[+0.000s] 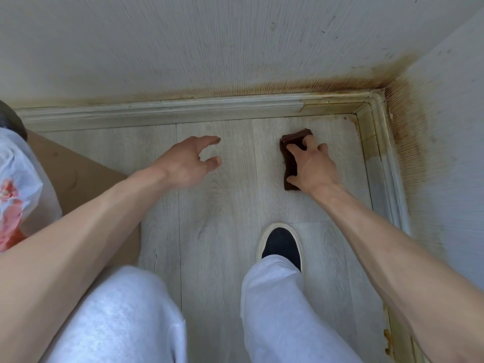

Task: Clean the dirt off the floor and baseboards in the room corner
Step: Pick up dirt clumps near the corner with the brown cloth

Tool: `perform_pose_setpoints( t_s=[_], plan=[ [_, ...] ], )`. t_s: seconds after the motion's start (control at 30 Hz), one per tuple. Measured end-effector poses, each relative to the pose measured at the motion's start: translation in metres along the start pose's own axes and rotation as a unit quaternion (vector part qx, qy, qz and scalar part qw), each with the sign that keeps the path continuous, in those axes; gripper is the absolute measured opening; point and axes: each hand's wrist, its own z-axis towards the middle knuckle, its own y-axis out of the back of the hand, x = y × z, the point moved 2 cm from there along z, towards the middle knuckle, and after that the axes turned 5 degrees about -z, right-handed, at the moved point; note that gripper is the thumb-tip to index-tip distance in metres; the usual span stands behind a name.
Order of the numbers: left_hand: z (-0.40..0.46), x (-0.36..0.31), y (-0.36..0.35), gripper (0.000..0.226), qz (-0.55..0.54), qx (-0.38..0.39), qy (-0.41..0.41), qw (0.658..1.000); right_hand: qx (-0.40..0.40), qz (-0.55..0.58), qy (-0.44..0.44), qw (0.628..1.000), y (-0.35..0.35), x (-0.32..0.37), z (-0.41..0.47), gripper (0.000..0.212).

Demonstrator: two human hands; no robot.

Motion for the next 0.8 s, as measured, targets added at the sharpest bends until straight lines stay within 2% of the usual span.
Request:
perform_pose_setpoints(
  t_s=[0.3, 0.8],
  plan=[
    [0.003, 0.001, -0.002, 0.056, -0.006, 0.01, 0.006, 1.0, -0.026, 0.015, -0.021, 0.999, -0.011, 0.006, 0.003, 0.071],
    [0.005, 0.002, -0.003, 0.056, -0.027, 0.011, 0.017, 0.999, -0.08, -0.043, 0.024, 0.996, -0.012, 0.012, 0.024, 0.054]
  ],
)
